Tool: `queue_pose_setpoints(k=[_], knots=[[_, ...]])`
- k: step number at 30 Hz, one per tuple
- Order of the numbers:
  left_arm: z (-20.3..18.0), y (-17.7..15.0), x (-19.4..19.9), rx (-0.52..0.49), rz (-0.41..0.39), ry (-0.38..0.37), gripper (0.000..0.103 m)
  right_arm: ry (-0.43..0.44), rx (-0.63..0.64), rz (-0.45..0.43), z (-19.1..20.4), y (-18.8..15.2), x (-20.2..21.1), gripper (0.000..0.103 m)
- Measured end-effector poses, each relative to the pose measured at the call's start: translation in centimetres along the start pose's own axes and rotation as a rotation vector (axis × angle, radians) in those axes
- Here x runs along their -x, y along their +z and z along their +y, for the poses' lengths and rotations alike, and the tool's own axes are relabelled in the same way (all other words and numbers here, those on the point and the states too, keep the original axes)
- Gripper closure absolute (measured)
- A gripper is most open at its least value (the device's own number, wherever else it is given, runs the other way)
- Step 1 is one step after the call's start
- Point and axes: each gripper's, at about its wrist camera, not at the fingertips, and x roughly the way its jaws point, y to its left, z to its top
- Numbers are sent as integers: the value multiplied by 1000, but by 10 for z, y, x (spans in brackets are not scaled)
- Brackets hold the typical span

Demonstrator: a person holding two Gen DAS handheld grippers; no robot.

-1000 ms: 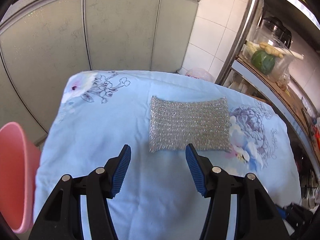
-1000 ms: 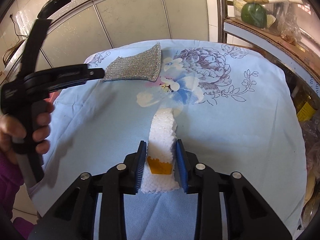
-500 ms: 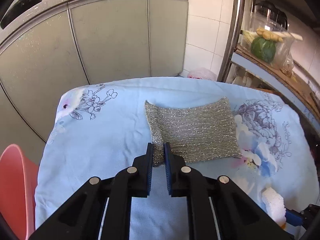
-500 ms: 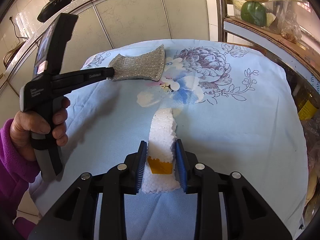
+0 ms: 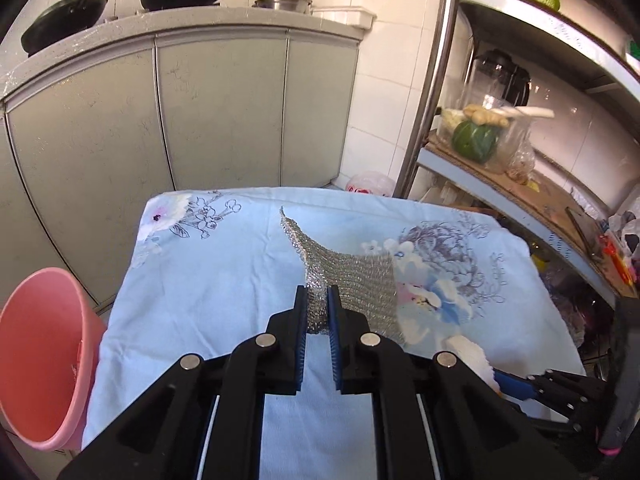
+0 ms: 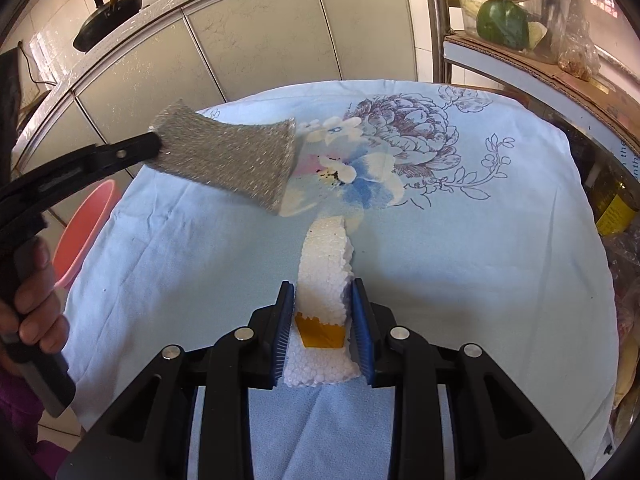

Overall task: Collect trash
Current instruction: 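Lift and carry the steel wool pad and foam block over the pink bucket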

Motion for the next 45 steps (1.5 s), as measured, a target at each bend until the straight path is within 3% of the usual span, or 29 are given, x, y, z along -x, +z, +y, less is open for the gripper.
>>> queue_pose_setpoints(k=[17,45], knots=[[19,-10,93,3,-135,15,94,11,55,-61,20,2,22,73],[106,-35,170,165,-230,157,94,79,248,-95,102,11,36,73]])
